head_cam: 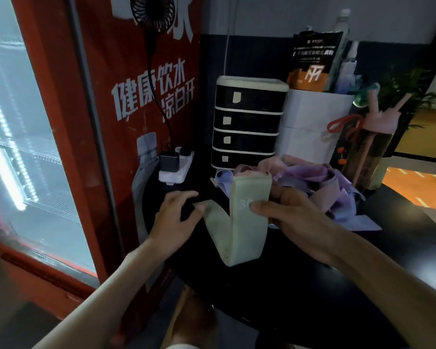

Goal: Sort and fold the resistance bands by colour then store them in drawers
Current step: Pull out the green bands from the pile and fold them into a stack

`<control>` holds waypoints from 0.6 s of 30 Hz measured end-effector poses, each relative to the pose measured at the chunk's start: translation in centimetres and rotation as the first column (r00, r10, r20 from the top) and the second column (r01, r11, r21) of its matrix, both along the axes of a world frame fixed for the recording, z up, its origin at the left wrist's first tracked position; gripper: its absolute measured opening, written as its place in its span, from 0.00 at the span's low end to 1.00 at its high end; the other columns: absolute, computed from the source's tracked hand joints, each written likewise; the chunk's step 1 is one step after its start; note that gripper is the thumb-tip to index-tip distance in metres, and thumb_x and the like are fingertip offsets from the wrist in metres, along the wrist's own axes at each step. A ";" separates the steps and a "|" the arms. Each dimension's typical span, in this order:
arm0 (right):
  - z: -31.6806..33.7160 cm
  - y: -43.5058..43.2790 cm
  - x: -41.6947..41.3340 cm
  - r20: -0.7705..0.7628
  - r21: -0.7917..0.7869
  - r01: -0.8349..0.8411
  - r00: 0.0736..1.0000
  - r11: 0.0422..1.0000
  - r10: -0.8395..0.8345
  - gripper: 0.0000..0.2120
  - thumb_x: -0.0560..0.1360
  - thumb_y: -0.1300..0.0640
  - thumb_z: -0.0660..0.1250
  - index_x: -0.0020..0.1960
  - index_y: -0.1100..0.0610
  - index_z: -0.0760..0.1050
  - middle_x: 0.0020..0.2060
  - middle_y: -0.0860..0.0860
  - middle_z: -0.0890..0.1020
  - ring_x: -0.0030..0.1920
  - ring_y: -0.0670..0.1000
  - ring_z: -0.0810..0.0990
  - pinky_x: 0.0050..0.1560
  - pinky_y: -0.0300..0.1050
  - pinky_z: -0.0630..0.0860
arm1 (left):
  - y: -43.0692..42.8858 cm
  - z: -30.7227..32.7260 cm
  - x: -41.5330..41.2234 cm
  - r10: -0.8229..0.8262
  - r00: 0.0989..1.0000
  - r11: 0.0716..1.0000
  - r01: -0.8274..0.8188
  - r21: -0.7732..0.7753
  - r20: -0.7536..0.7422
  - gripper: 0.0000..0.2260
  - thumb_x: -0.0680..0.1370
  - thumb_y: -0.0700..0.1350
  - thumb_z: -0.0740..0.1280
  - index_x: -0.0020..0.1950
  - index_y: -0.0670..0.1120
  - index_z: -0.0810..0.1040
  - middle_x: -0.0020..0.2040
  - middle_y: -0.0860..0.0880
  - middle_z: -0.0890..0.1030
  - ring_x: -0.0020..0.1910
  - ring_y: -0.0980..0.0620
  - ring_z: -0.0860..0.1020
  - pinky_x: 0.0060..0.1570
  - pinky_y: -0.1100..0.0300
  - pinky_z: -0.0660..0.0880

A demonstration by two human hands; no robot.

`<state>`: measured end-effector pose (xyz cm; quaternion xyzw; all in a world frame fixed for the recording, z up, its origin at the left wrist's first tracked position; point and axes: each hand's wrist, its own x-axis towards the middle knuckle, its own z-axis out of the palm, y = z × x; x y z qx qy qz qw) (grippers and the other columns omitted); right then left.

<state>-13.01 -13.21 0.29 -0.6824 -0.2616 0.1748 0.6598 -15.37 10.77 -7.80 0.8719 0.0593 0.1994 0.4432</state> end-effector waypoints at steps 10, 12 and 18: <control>-2.3 4.6 3.2 -0.019 -0.087 0.087 0.996 0.992 -0.088 0.09 0.77 0.62 0.68 0.55 0.63 0.81 0.51 0.59 0.85 0.52 0.59 0.84 0.56 0.53 0.79 | 1.1 -1.9 4.7 -0.064 0.997 0.992 0.059 -0.115 -0.044 0.14 0.75 0.52 0.71 0.59 0.52 0.78 0.54 0.53 0.83 0.56 0.56 0.80 0.60 0.57 0.75; -3.2 5.9 4.3 -0.016 -0.149 0.128 0.991 0.981 -0.131 0.09 0.77 0.59 0.69 0.53 0.64 0.82 0.49 0.60 0.85 0.47 0.57 0.84 0.48 0.49 0.80 | 0.8 -1.1 4.4 -0.066 0.998 0.974 0.061 -0.217 -0.014 0.08 0.83 0.44 0.62 0.52 0.53 0.80 0.50 0.53 0.83 0.54 0.55 0.80 0.56 0.65 0.73; -5.2 8.1 6.3 0.078 -0.343 0.230 0.973 0.911 -0.217 0.18 0.77 0.54 0.69 0.41 0.70 0.74 0.34 0.66 0.74 0.32 0.51 0.73 0.31 0.37 0.67 | 0.9 -1.1 4.4 -0.097 0.988 0.929 0.048 -0.366 -0.118 0.24 0.77 0.66 0.63 0.64 0.51 0.77 0.59 0.52 0.82 0.59 0.56 0.79 0.63 0.57 0.72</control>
